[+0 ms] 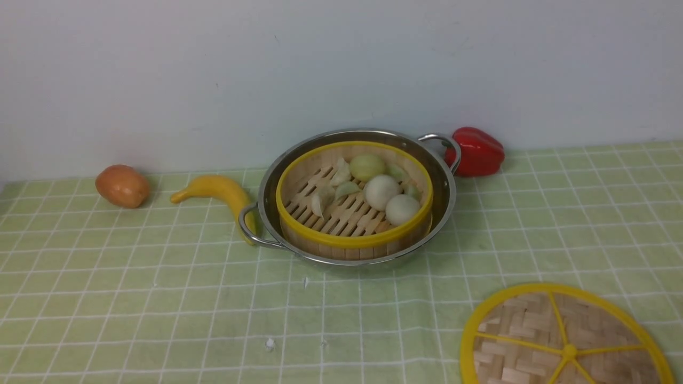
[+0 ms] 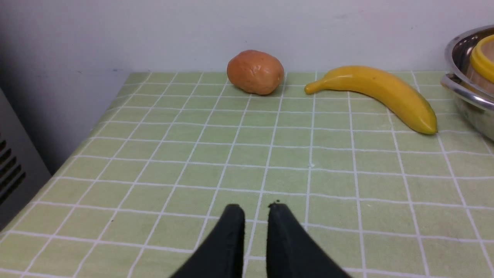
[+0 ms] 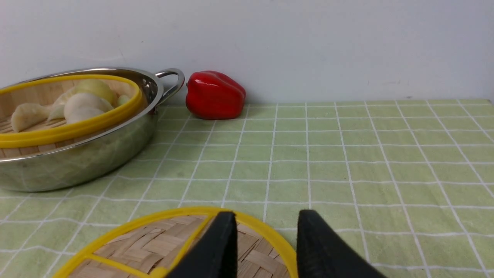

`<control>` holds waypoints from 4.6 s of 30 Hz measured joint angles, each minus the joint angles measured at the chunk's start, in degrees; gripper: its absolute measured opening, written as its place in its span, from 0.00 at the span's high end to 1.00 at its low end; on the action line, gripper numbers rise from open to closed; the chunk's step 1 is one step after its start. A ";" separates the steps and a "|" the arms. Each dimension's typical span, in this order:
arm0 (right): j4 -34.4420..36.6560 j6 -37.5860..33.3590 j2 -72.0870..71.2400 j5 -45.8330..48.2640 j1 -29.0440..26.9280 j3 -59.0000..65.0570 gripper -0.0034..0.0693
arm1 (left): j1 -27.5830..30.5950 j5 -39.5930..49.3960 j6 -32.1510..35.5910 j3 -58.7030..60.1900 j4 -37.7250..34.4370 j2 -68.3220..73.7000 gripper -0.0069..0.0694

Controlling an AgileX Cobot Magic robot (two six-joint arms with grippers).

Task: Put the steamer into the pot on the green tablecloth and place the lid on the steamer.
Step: 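Move the gripper down to the bamboo steamer lid and grasp its center knob, then place the bamboo steamer lid onto the steamer basket in the pot with the right gripper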

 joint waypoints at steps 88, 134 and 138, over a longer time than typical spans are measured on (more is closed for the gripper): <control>1.79 -16.83 95.76 48.56 18.30 -62.99 0.62 | 0.00 0.00 0.06 0.00 0.00 0.00 0.70; 8.31 -24.43 92.27 40.94 18.30 -84.96 0.75 | 0.00 0.00 0.18 0.00 0.00 0.00 0.59; 12.25 -29.12 97.54 40.14 18.34 -93.12 0.75 | 0.00 0.00 0.18 0.00 0.00 0.00 0.59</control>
